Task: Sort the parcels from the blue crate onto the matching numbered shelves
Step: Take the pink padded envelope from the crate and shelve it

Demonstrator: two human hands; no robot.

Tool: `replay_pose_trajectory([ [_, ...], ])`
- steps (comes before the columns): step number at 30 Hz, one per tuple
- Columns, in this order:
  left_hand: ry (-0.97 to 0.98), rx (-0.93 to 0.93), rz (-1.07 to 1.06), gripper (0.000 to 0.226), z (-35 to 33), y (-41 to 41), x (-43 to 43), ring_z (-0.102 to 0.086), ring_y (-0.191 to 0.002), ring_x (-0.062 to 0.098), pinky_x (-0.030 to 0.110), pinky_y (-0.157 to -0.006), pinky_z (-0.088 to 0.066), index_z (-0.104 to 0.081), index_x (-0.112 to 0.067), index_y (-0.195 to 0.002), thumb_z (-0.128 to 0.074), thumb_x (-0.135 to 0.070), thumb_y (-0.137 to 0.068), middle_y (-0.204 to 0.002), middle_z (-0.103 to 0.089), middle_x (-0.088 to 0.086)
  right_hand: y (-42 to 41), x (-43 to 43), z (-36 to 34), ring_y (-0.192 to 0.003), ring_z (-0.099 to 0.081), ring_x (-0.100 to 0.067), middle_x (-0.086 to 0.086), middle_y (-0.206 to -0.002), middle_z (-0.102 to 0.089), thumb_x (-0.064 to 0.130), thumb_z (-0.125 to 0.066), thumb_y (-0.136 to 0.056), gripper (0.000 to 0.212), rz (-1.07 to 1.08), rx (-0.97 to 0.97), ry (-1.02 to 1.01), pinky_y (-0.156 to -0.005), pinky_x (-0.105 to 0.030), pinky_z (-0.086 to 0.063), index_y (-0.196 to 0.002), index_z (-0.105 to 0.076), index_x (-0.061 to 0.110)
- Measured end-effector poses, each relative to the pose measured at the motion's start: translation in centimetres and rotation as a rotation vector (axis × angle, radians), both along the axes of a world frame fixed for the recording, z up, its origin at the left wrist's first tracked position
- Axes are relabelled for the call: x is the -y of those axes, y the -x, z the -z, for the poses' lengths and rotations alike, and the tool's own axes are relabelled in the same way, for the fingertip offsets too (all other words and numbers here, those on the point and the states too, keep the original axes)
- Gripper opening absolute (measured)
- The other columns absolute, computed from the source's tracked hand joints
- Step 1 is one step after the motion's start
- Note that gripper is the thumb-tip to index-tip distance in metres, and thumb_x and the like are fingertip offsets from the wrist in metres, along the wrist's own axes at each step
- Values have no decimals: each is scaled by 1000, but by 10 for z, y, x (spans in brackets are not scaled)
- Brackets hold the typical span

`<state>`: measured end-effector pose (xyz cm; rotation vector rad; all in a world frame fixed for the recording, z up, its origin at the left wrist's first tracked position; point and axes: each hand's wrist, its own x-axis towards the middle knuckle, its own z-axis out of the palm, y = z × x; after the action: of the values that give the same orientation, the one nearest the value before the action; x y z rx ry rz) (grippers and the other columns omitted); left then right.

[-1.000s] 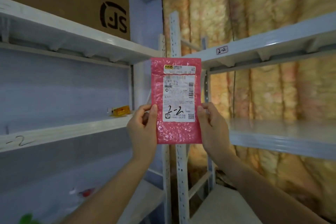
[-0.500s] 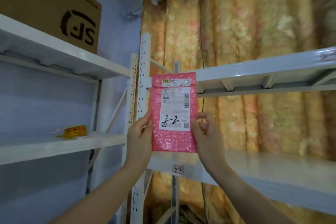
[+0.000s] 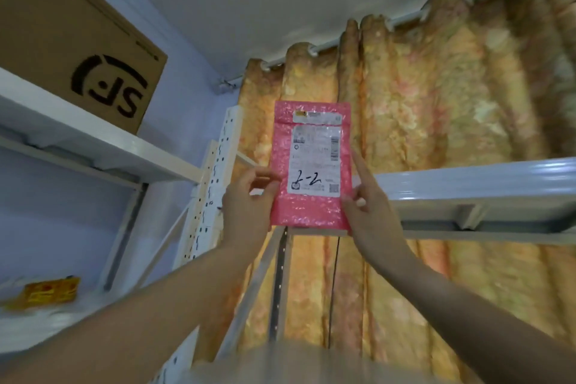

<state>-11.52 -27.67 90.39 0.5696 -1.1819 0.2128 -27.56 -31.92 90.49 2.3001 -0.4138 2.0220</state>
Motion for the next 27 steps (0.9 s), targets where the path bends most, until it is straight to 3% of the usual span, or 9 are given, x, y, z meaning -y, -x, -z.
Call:
replay_pose_trajectory([
  [3,22,60,-23,23,-39,-5,16,-60,-67,22,11,-39,-41,-69,-14,-106,-51,-7,-95,-106,-67,11,-1,16,-39,-68,-52,-15,8,-80,-53,14,-48,-95,48,80,33,75,-58,-28,-41,-140,-44,32],
  [5,13,90,12,32,-64,-8,27,-58,-66,22,16,-36,-40,-64,-11,-119,-43,-2,-96,-116,-60,13,-4,24,-62,-79,-57,-17,2,-93,-59,15,-50,-95,37,113,38,85,-67,-26,-42,-131,-55,22],
  [8,-46,153,73,43,-93,-14,46,-52,-80,13,13,-41,-44,-53,-10,-133,-36,2,-95,-118,-46,2,-12,34,-86,-104,-60,-26,-7,-111,-64,16,-48,-94,30,173,56,59,-83,-30,-42,-120,-63,11],
  [11,-103,222,88,46,-114,-25,65,-48,-76,9,15,-46,-42,-45,-9,-139,-36,1,-95,-120,-45,3,-21,44,-105,-97,-61,-32,-13,-105,-69,20,-47,-88,30,273,-36,-18,-82,-37,-47,-107,-65,5],
  [15,-219,258,79,46,-126,-46,90,-55,-77,4,30,-59,-48,-45,-4,-138,-45,3,-92,-112,-59,9,-31,55,-124,-95,-63,-29,-10,-103,-70,23,-52,-86,27,423,-214,-177,-83,-37,-49,-105,-69,13],
  [18,-265,296,61,39,-125,-60,115,-54,-72,2,11,-63,-49,-53,-3,-131,-52,1,-92,-108,-61,5,-41,68,-132,-104,-60,-31,-12,-116,-65,26,-53,-88,30,587,-305,-208,-93,-40,-48,-111,-65,14],
  [21,-308,330,-90,29,-124,-70,136,-62,-99,20,26,-90,-50,-65,-6,-117,-61,-7,-89,-115,-65,8,-47,80,-131,-104,-58,-29,-10,-118,-63,29,-49,-89,30,685,-374,-253,-95,-39,-46,-111,-64,14],
  [24,-321,422,-234,17,-120,-75,149,-60,-87,15,22,-70,-45,-75,-11,-96,-64,-19,-87,-101,-71,7,-46,90,-124,-80,-53,-24,-6,-98,-60,32,-36,-95,20,929,-488,-247,-78,-36,-41,-89,-51,20],
  [27,-292,477,-313,41,-117,-78,157,-51,-56,14,18,-48,-32,-74,-3,-76,-56,-36,-92,-73,-69,15,-51,89,-120,-76,-46,-23,-5,-108,-56,23,-30,-99,17,1139,-580,-168,-75,-37,-36,-87,-42,22],
])
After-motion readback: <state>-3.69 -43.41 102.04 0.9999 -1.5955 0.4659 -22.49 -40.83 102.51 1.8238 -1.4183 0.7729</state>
